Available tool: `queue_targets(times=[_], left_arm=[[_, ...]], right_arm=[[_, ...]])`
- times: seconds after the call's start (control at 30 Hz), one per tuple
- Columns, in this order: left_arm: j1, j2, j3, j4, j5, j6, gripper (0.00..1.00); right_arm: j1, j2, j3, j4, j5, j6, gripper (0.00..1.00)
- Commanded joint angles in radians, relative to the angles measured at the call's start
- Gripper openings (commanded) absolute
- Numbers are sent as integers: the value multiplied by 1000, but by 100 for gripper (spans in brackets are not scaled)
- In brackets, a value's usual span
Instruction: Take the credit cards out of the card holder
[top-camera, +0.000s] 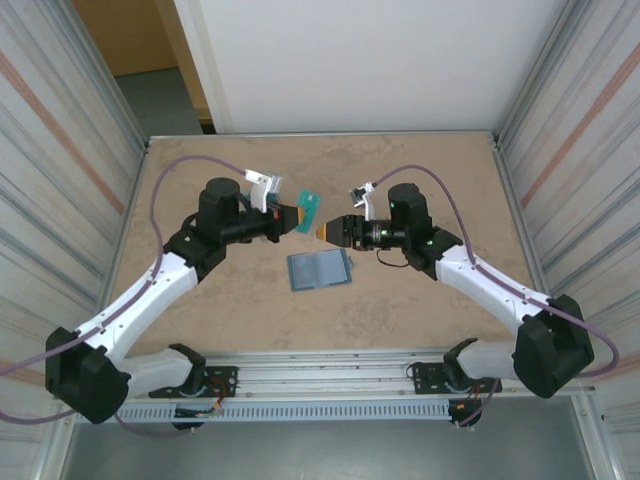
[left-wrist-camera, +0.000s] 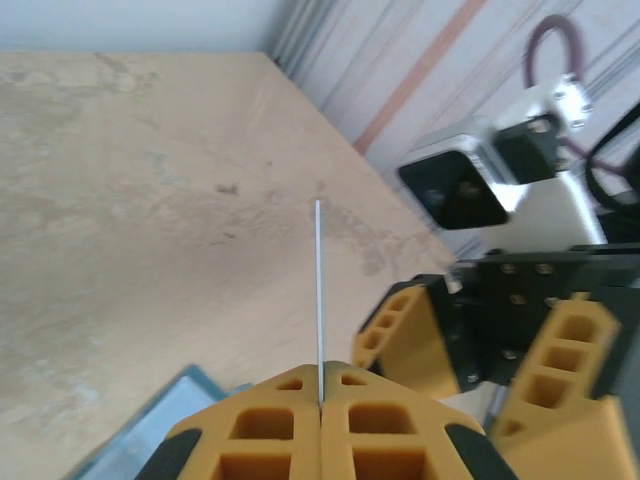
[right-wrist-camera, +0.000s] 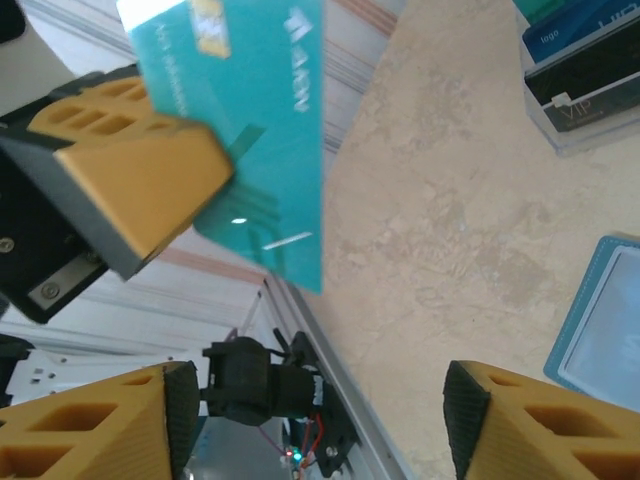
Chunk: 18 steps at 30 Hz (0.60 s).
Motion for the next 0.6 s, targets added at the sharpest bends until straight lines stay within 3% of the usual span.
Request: queue_targets(times=[0.0, 0.3, 0.57], left_arm=[[8, -28, 39, -125, -75, 135, 0], [137, 56, 134, -241, -98, 337, 0], [159, 282, 338, -384, -248, 602, 0]], right_arm=[[17, -18, 46, -95, 59, -67, 70], [68, 36, 121, -313, 228, -143, 75], [124, 146, 229, -515, 432, -177, 73]])
